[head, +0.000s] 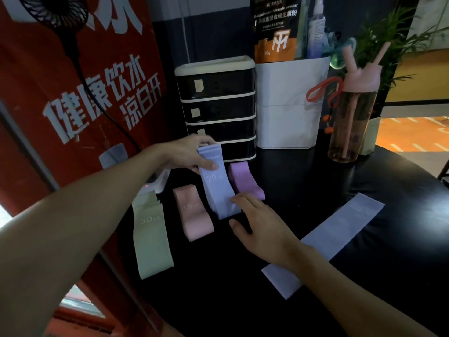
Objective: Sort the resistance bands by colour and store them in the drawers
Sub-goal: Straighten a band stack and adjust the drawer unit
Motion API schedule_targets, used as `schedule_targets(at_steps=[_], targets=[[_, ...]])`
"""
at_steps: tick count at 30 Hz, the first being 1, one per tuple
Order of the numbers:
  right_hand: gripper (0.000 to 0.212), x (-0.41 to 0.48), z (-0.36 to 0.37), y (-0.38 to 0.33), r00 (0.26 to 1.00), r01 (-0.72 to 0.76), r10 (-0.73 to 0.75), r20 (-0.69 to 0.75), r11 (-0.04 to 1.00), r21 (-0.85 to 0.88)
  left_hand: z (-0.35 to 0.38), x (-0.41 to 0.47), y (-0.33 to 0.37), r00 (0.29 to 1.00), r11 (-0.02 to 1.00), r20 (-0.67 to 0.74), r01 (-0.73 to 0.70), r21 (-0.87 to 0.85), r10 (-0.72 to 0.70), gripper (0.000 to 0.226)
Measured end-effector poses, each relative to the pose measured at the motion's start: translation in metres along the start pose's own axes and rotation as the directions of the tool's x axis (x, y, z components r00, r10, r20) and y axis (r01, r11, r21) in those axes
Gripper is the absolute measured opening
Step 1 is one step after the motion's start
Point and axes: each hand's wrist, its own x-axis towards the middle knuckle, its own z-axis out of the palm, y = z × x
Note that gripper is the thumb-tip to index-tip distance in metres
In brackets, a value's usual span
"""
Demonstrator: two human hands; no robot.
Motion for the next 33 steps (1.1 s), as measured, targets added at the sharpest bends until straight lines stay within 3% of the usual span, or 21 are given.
schedule_targets(at_steps=[5, 9, 14, 17, 22, 25, 29, 31, 33], targets=[[0.022, 0.005, -0.015, -0.004, 0.966, -0.144, 0.203, -0.158, 0.936, 0.322, -0.002, -0.043, 0.055, 0.983, 0.961, 0.023, -0.184, 0.205, 0.183, 0.048], [0.017, 0.012, -0.058, -0.022, 0.940, -0.210, 0.321, -0.119, 0.815, 0.540, 0.001, -0.069, 0.090, 0.962, 0.940, 0.028, -0.271, 0.205, 0.271, 0.048], [0.065, -0.004, -0.117, -0.045, 0.945, -0.261, 0.327, 0.025, 0.704, 0.660, 0.022, -0.090, 0.130, 0.925, 0.909, 0.106, -0.378, 0.175, 0.365, 0.053], [0.075, -0.019, -0.135, -0.052, 0.941, -0.266, 0.337, 0.032, 0.677, 0.687, 0.038, -0.095, 0.147, 0.903, 0.896, 0.148, -0.422, 0.140, 0.402, 0.052], [0.031, -0.040, -0.145, -0.056, 0.937, -0.217, 0.344, -0.060, 0.708, 0.672, 0.062, -0.100, 0.159, 0.894, 0.893, 0.148, -0.439, 0.100, 0.423, 0.059], [0.025, -0.049, -0.148, -0.055, 0.923, -0.178, 0.349, -0.161, 0.760, 0.625, 0.079, -0.101, 0.157, 0.898, 0.900, 0.062, -0.435, -0.031, 0.436, 0.069], [0.026, -0.058, -0.151, -0.053, 0.893, -0.141, 0.390, -0.224, 0.716, 0.684, 0.110, -0.098, 0.137, 0.932, 0.831, -0.037, -0.340, -0.440, 0.361, 0.091], [0.024, -0.062, -0.150, -0.053, 0.895, -0.129, 0.387, -0.220, 0.700, 0.703, 0.127, -0.100, 0.128, 0.950, 0.793, -0.014, -0.267, -0.547, 0.311, 0.080], [0.022, -0.066, -0.148, -0.054, 0.904, -0.119, 0.374, -0.209, 0.688, 0.716, 0.143, -0.107, 0.123, 0.950, 0.782, -0.016, -0.266, -0.564, 0.311, 0.042]])
